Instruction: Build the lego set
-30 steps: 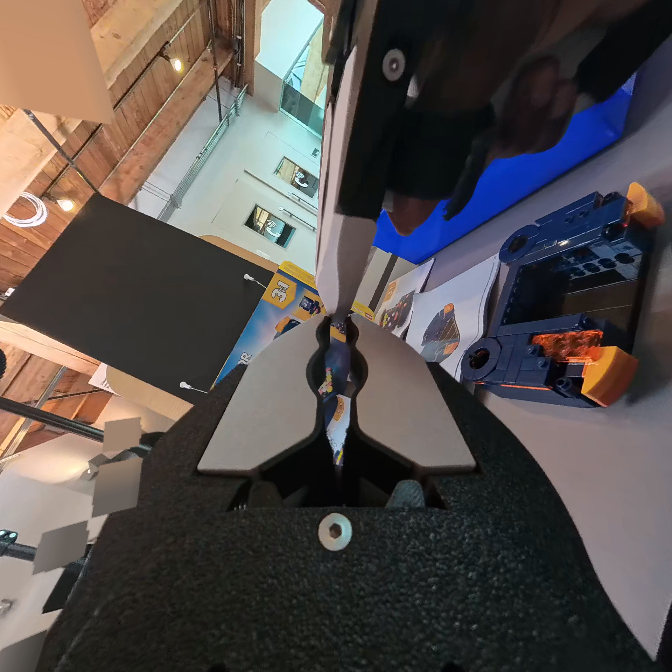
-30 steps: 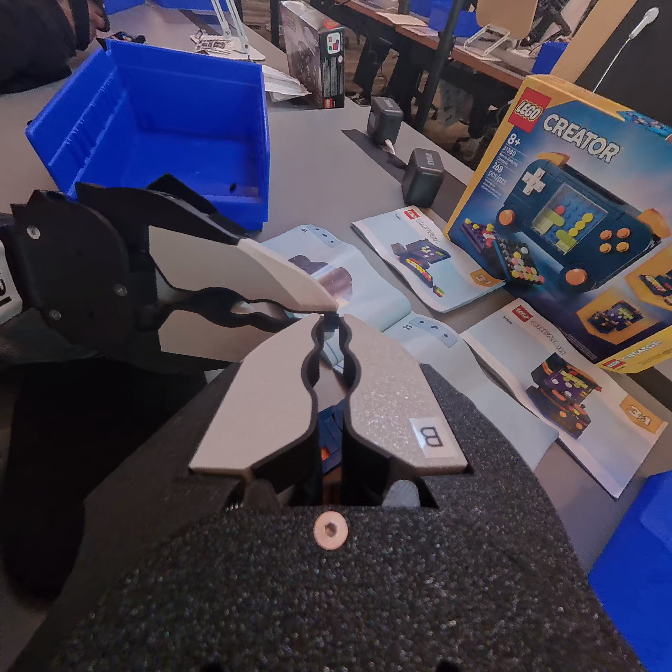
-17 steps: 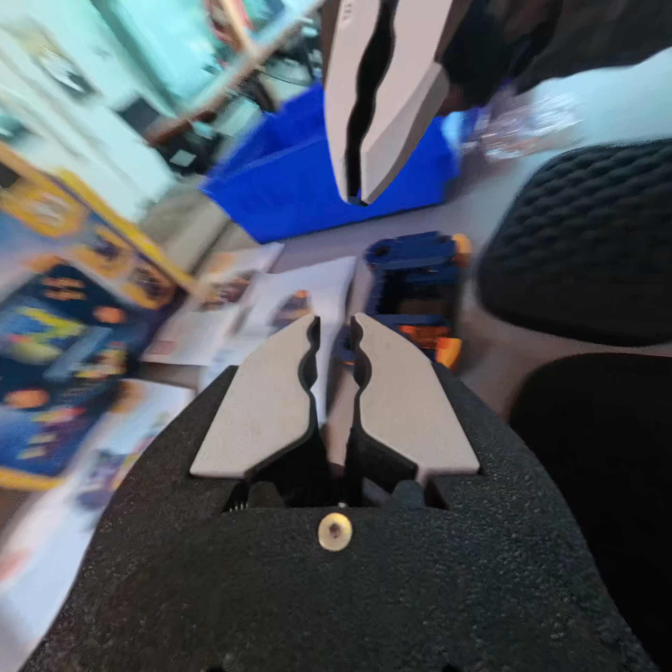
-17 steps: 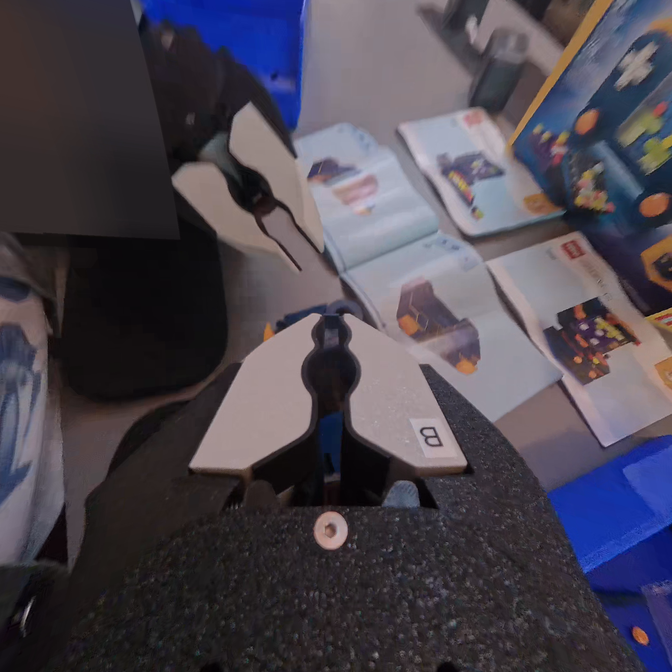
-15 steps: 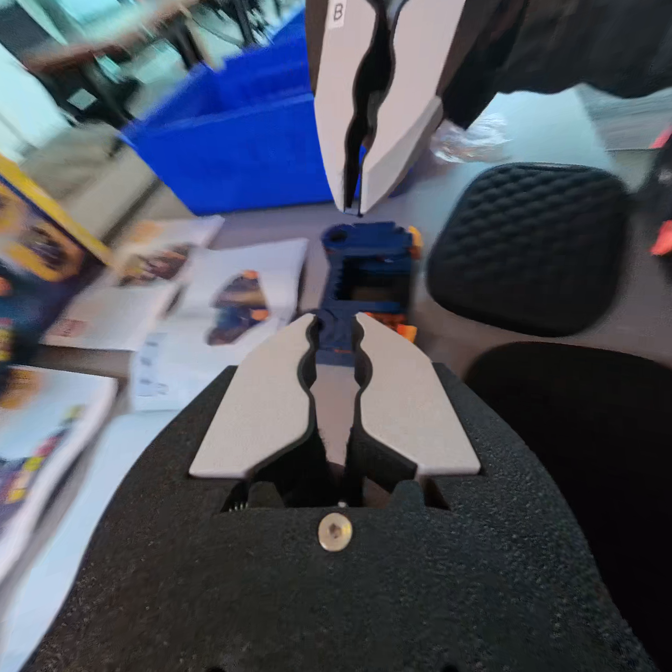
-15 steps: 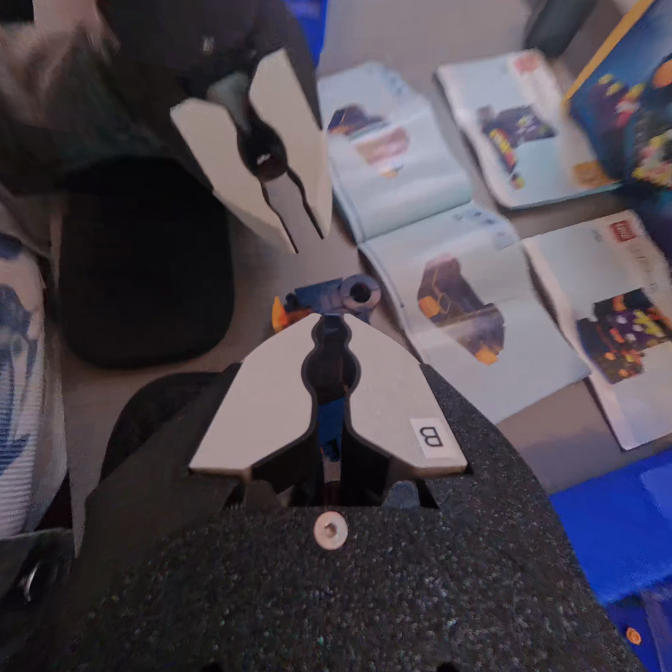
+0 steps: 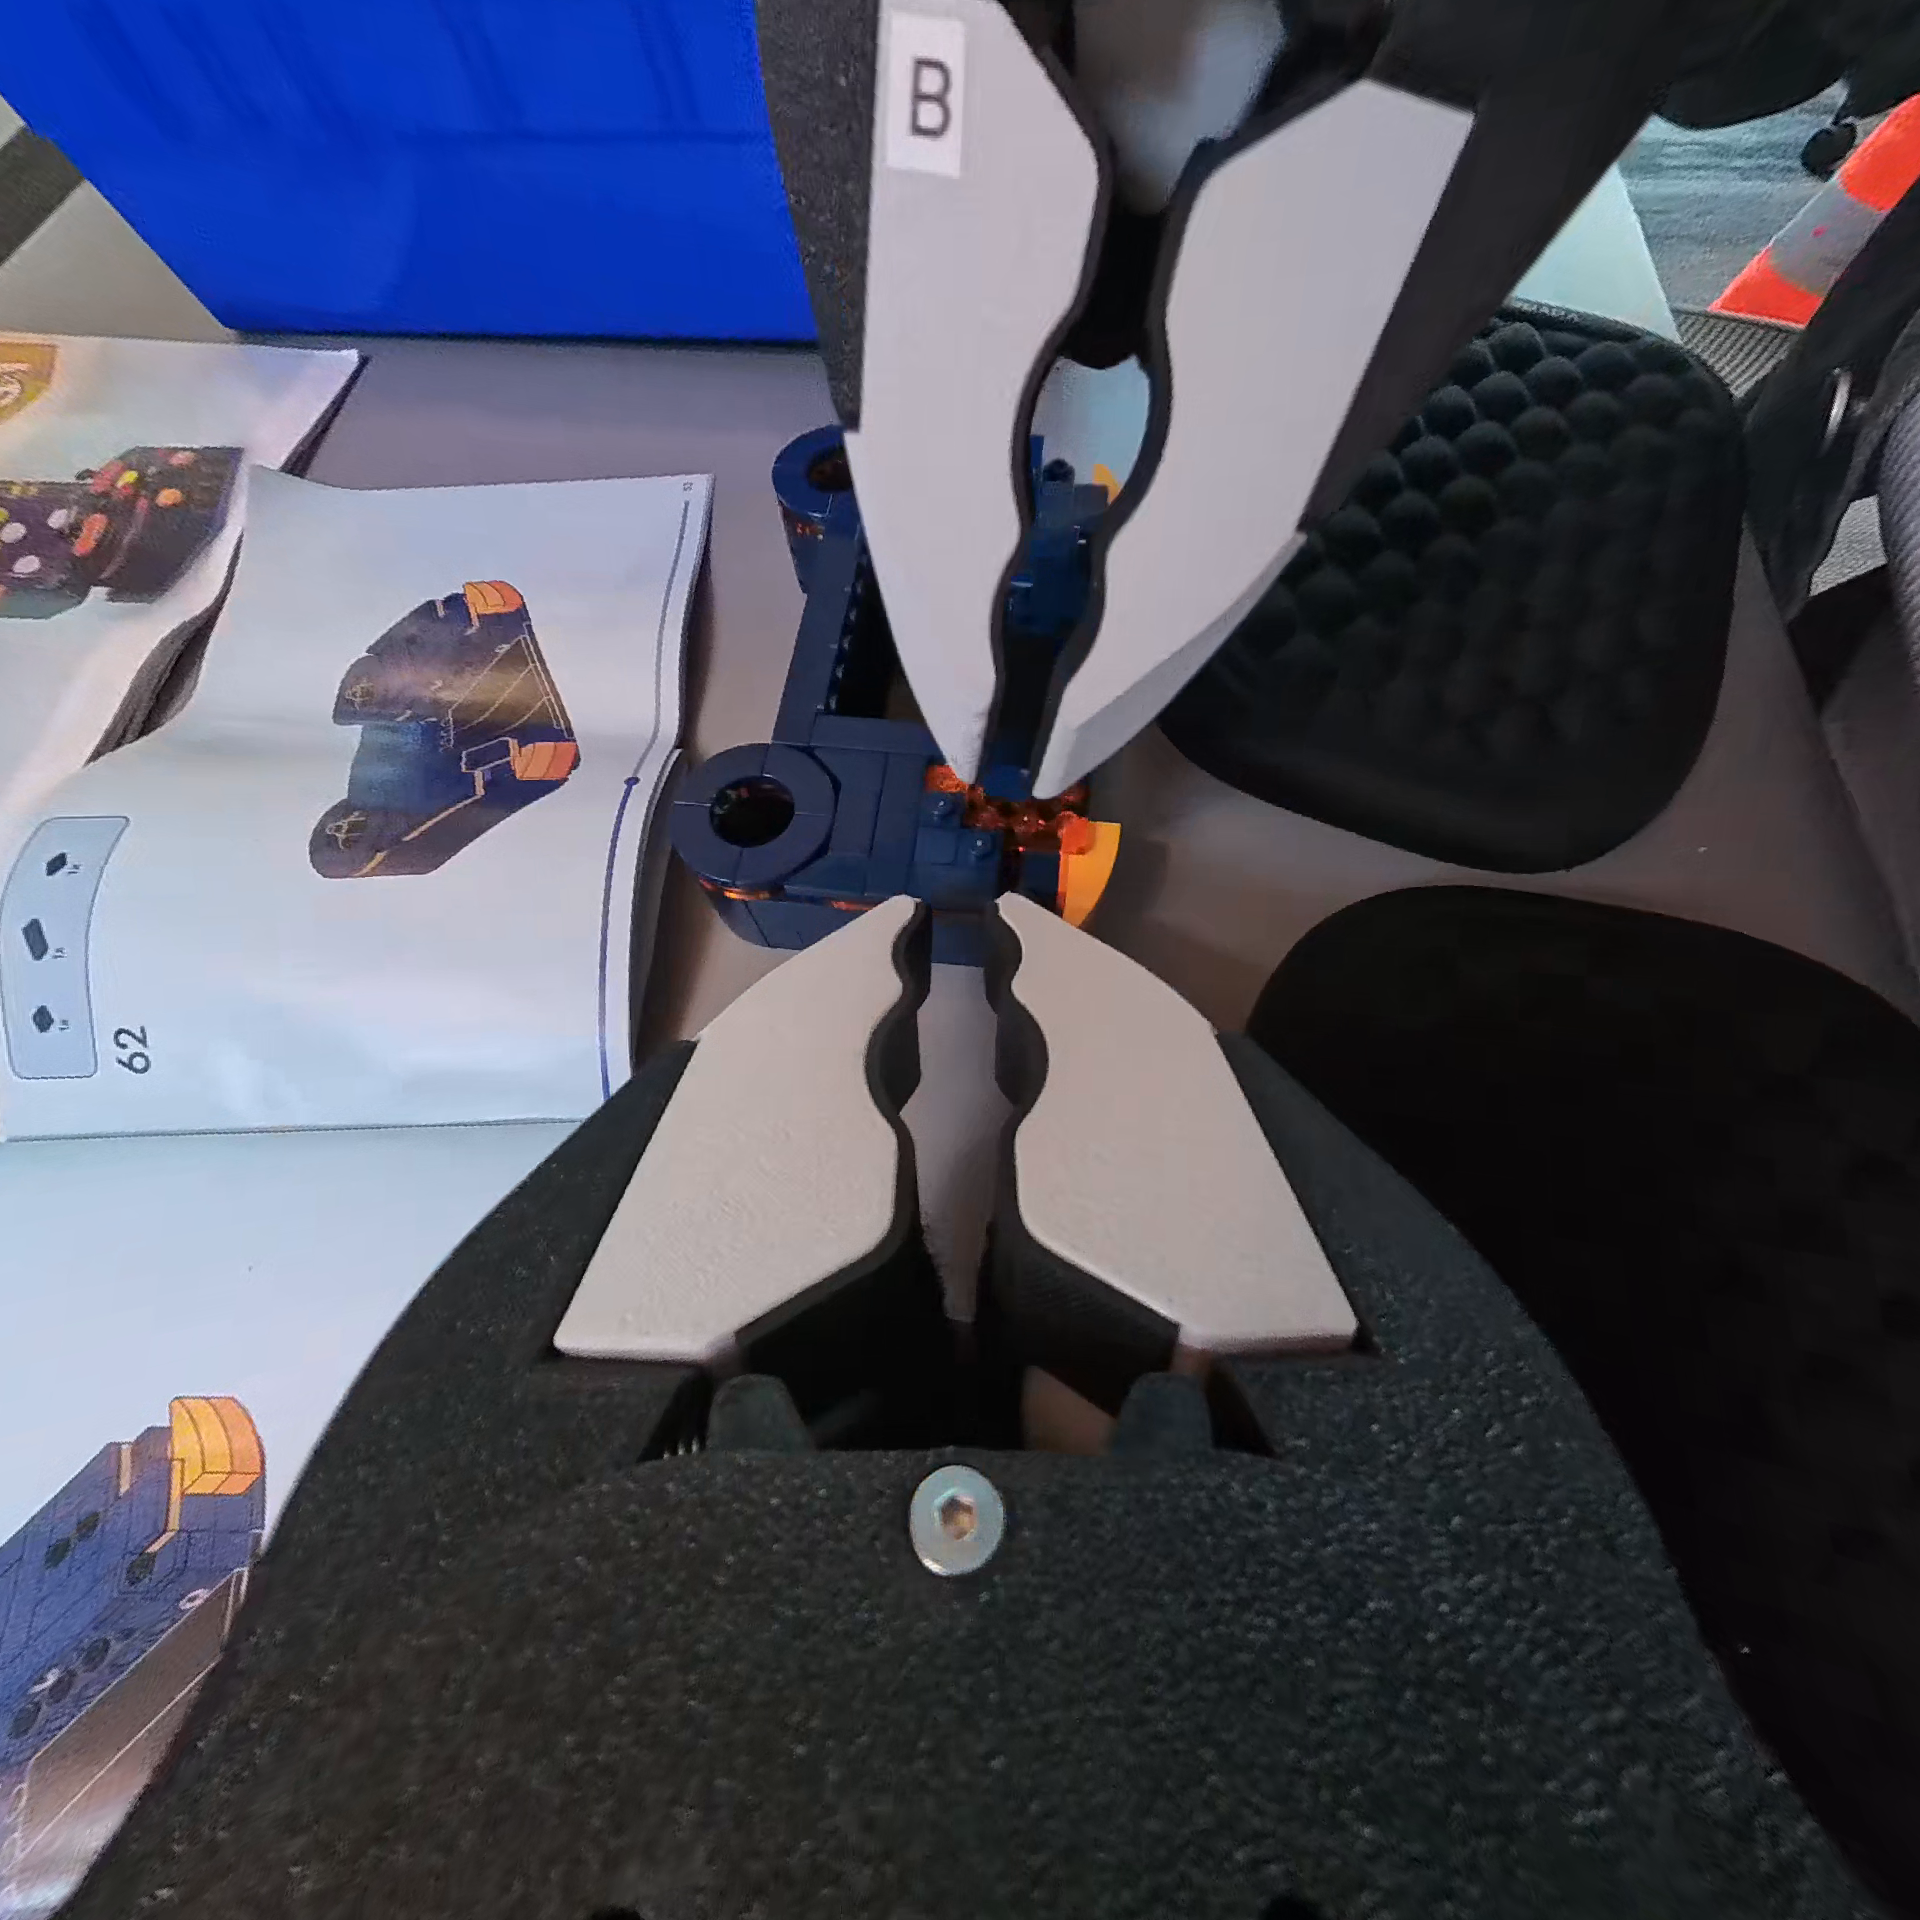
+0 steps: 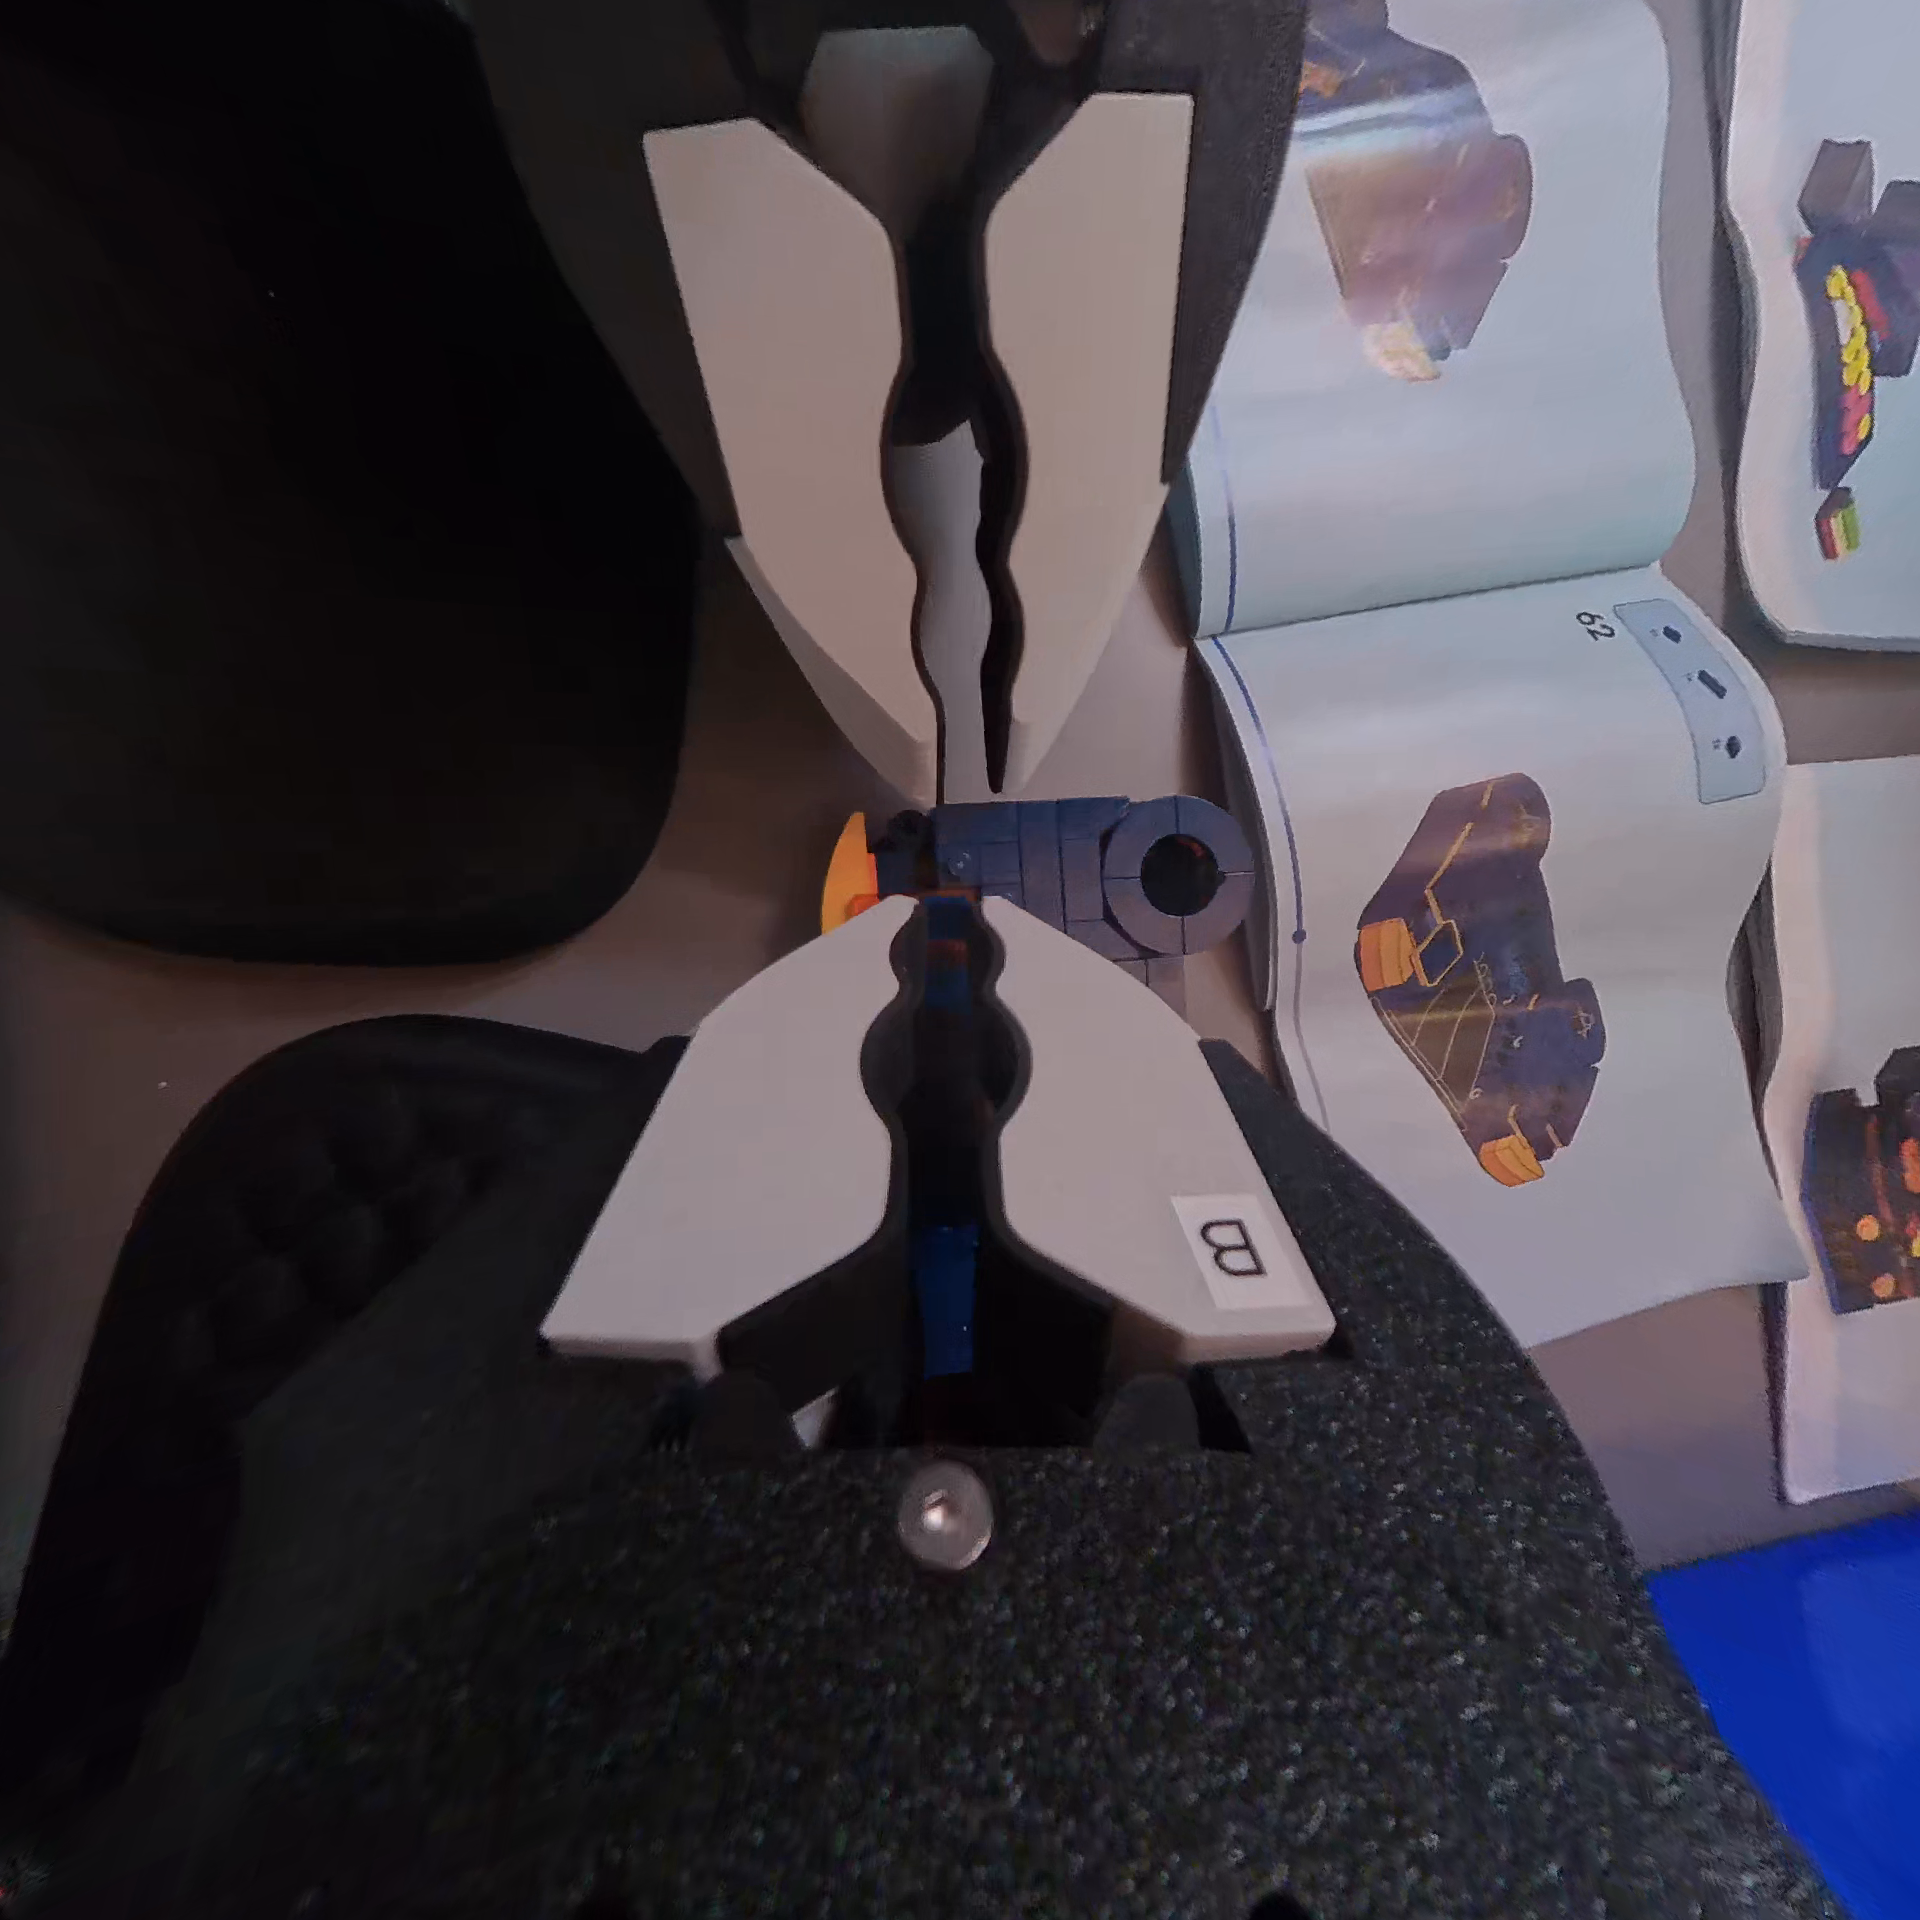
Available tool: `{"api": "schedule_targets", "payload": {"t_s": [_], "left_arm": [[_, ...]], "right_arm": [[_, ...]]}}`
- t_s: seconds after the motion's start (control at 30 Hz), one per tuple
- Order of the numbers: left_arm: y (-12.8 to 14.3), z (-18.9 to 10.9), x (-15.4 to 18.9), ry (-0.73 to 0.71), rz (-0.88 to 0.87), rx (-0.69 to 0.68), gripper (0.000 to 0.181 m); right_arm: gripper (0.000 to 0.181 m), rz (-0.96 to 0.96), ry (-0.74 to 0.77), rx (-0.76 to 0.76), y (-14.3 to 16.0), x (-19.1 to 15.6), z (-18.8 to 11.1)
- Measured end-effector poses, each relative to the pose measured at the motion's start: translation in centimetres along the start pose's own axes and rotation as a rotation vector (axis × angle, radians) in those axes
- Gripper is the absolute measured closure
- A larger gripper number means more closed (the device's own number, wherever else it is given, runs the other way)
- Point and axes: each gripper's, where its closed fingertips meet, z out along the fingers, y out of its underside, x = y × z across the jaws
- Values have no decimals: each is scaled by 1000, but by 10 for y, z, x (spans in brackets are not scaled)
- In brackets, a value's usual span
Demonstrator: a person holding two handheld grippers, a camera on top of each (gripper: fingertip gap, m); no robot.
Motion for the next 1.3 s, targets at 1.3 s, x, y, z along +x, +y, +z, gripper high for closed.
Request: {"api": "schedule_targets", "payload": {"t_s": [1.3], "left_arm": [[0,0,0,2,6,3,173]], "right_arm": [[170,-101,95,-27,0,7,6]]}}
